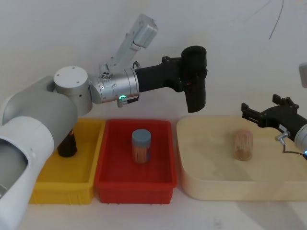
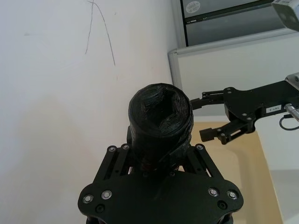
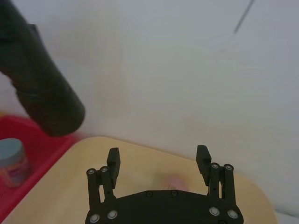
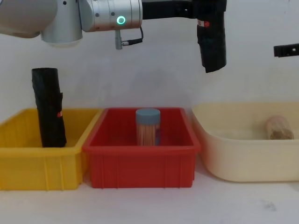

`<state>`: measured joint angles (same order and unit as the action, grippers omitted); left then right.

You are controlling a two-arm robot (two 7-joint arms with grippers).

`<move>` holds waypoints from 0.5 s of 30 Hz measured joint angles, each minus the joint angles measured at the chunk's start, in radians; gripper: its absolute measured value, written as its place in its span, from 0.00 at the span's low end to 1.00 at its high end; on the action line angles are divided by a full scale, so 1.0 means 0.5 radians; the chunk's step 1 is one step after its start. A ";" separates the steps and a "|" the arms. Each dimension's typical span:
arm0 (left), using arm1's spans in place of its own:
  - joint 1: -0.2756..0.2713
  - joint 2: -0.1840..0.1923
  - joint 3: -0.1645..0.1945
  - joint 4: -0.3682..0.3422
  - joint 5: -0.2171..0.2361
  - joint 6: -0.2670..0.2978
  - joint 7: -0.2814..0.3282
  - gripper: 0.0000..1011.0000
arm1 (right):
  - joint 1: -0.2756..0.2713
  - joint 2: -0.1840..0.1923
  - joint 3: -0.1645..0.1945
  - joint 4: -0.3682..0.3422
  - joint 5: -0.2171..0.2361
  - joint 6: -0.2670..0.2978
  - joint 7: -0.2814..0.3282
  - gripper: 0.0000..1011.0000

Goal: Pick up the garbage bag with the one hand and transfer it to the other hand.

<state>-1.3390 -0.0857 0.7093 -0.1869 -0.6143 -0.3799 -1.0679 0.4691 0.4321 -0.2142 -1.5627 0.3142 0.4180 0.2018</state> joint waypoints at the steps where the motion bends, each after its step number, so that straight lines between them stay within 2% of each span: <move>1: -0.003 -0.003 0.001 0.007 -0.001 -0.003 -0.002 0.41 | -0.002 0.004 -0.005 -0.005 0.000 -0.008 0.017 0.99; 15: -0.037 -0.035 0.017 0.078 -0.015 -0.033 -0.023 0.41 | -0.006 0.025 -0.085 -0.039 0.022 -0.124 0.220 0.99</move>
<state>-1.3574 -0.1033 0.7177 -0.1477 -0.6216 -0.3963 -1.0793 0.4660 0.4446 -0.2568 -1.5822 0.3254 0.3562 0.3119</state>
